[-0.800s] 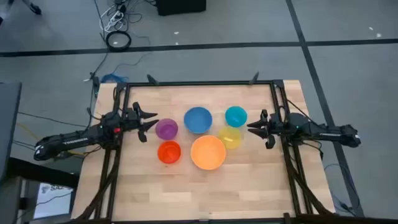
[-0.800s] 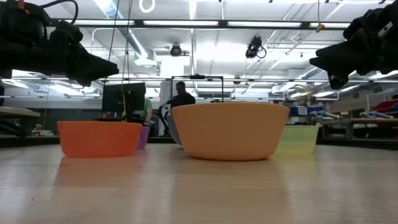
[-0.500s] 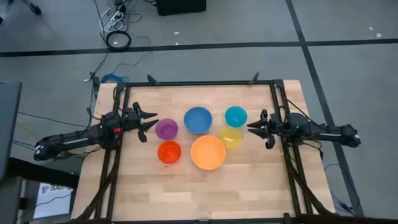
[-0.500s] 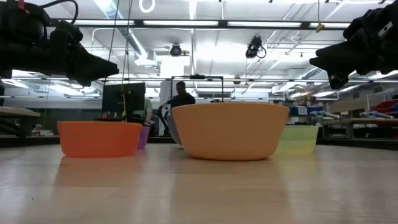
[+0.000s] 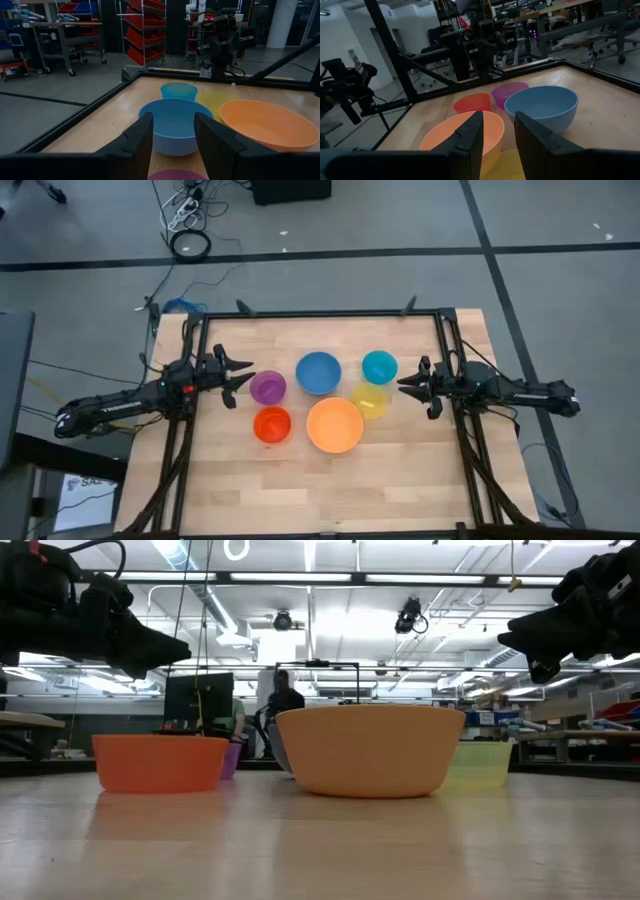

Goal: Nest bowls inside each other

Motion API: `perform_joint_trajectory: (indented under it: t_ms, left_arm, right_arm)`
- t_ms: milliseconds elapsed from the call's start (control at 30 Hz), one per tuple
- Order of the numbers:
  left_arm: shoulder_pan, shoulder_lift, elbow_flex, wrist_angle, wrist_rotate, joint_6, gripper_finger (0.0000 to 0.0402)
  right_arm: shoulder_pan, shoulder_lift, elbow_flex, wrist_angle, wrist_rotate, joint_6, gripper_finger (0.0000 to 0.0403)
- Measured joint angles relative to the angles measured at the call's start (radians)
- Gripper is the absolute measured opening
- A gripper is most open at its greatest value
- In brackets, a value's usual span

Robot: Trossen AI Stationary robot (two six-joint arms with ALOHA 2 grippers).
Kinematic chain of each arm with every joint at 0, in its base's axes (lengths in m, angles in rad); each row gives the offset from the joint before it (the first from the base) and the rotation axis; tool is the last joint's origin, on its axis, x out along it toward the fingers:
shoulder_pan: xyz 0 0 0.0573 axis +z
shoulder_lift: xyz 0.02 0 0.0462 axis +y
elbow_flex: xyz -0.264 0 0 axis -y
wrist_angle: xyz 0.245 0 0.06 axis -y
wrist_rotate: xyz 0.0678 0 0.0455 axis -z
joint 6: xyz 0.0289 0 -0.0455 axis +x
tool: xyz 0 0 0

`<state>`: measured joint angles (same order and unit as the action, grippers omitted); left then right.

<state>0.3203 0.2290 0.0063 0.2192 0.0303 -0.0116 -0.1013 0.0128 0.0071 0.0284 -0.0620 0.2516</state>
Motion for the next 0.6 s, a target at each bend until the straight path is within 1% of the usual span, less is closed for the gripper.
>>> perform_joint_trajectory:
  t_ms: [300, 433, 467, 533, 567, 600]
  left_arm:
    - [0.0, 0.0, 0.0, 0.0, 0.0, 0.0, 0.0152]
    - [0.0, 0.0, 0.0, 0.0, 0.0, 0.0, 0.0152]
    - [0.0, 0.0, 0.0, 0.0, 0.0, 0.0, 0.0152]
    - [0.0, 0.0, 0.0, 0.001, 0.0, -0.002, 0.0152]
    - [0.0, 0.0, 0.0, 0.002, 0.0, -0.026, 0.0152]
    - [-0.002, 0.0, 0.0, 0.01, 0.008, -0.098, 0.0152]
  right_arm:
    - [0.0, 0.0, 0.0, 0.0, 0.0, 0.0, 0.01]
    - [0.0, 0.0, 0.0, 0.048, 0.027, -0.011, 0.01]
    - [0.0, 0.0, 0.0, 0.074, 0.028, 0.007, 0.01]
    - [0.0, 0.0, 0.0, 0.134, 0.028, 0.099, 0.01]
    - [0.0, 0.0, 0.0, 0.164, 0.028, 0.154, 0.01]
    - [0.0, 0.0, 0.0, 0.196, 0.028, 0.197, 0.01]
